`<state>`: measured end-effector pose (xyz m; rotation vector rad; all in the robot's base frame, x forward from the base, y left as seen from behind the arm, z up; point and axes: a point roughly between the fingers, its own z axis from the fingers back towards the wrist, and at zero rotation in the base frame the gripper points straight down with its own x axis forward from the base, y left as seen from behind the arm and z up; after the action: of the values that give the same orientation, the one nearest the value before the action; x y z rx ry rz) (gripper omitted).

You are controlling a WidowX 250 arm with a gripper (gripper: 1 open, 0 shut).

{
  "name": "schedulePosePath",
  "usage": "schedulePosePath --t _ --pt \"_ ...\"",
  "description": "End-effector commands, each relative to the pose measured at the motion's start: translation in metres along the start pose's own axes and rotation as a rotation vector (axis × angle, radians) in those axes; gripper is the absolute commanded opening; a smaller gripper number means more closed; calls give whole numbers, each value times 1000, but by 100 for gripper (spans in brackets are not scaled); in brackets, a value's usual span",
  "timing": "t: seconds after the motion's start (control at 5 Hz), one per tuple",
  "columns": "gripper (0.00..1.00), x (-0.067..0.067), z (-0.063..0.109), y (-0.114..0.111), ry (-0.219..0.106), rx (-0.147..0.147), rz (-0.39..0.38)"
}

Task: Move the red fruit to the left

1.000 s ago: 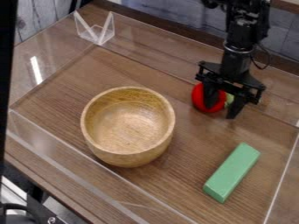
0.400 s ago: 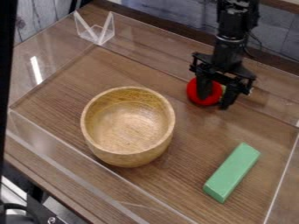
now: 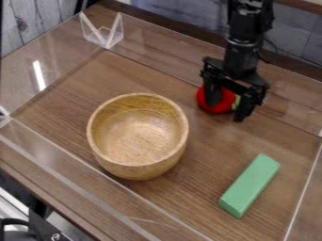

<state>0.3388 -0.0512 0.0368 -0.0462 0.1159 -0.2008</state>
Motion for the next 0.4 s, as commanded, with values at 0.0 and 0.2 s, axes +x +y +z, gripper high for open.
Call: schedulePosePath --t 0.0,0.2 --pt "0 5 24 -7 -87 11 -76" --pt "0 4 23 -13 -101 2 -106"
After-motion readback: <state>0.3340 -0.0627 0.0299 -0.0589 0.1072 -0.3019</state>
